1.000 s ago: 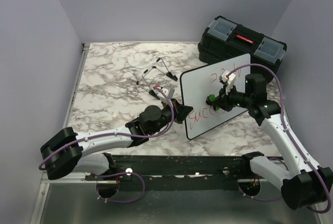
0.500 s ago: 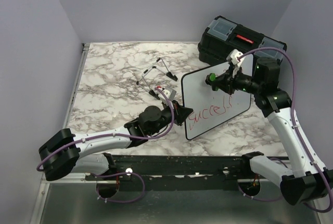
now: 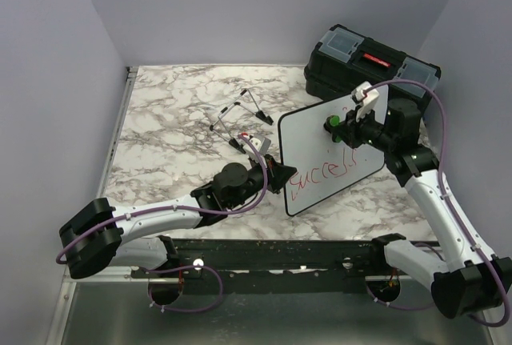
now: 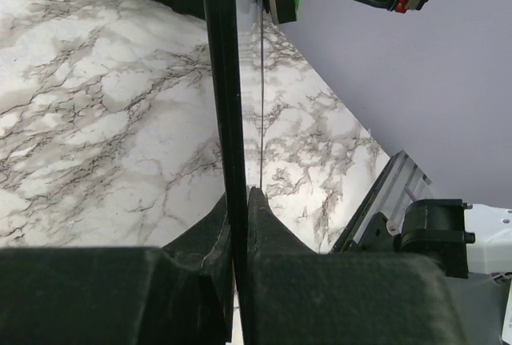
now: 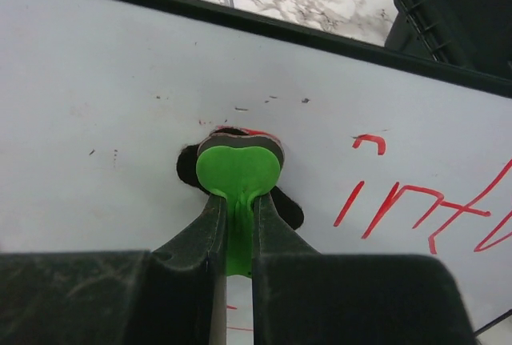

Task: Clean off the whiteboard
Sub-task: Erase the whiteboard at the center of the board.

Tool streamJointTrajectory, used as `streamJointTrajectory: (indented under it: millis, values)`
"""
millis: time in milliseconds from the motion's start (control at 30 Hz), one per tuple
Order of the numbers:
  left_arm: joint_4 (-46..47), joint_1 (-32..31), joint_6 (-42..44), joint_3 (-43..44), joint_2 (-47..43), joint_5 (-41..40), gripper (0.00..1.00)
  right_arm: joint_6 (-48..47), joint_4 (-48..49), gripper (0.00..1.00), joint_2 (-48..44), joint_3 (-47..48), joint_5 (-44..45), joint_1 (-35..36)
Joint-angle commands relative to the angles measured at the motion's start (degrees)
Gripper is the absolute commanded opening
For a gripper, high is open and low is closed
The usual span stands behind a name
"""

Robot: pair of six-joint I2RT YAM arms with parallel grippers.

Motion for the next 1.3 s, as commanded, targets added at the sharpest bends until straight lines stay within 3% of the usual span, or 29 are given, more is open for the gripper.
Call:
streamJointTrajectory:
  millis: [0,67,167,233,367,467,533,667,733,800,900,1067,1200,1267]
  values:
    - [1.0,-0.8,2.8,1.9,-1.5,3.4,0.0,-4.6,-1.9,0.01,-0.5,-3.0,-9.5,0.0]
    - [1.0,-0.8,2.7,2.2,-1.3,3.5,0.0,-8.5,-5.5,0.01,0.6,-3.1,-18.7,0.0]
    - [1.2,-0.8,2.6,2.3,-1.1,3.6,0.0,-11.4,-7.7,0.01,1.6,-2.6,-22.9,0.0]
    - [1.2,-0.9,2.4,2.3,-1.0,3.5,0.0,-8.2,-3.7,0.01,0.8,-2.6,-18.8,0.0]
    - [1.4,-0.9,2.0,2.1,-0.9,3.3,0.0,1.9,5.3,0.01,0.2,-2.0,3.7,0.0]
    - [1.7,-1.0,2.0,2.1,-0.7,3.4,0.0,3.0,7.0,0.01,0.1,-2.7,9.7,-0.1]
    - [1.9,-1.0,2.3,2.1,-0.6,3.2,0.0,1.8,5.4,0.01,-0.3,-3.5,5.8,-0.1]
    - [0.5,-1.1,4.1,2.9,-0.2,1.9,0.0,-11.7,-4.9,0.01,0.3,-2.6,-20.0,-0.1]
    - [-0.9,-1.0,5.1,3.5,-0.2,1.4,0.0,-11.7,-4.6,0.01,0.7,-1.3,-25.0,0.0]
    - [-1.3,-1.1,5.4,3.8,-0.2,1.3,0.0,-7.0,-0.8,0.01,1.4,0.2,-20.4,0.0]
    - [-1.2,-1.1,5.1,3.8,-0.2,1.4,0.0,-0.6,4.3,0.01,2.7,2.5,-6.8,0.0]
    - [-0.3,-1.1,4.4,3.1,-0.2,1.8,0.0,2.5,7.7,0.01,2.2,0.5,6.8,-0.1]
    - [-0.3,-1.1,4.5,2.9,-0.4,2.2,0.0,-0.6,5.8,0.01,0.8,-2.6,5.9,-0.1]
    - [-0.1,-1.1,4.5,3.0,-0.4,2.3,0.0,-5.8,1.1,0.01,0.3,-2.6,-4.4,-0.1]
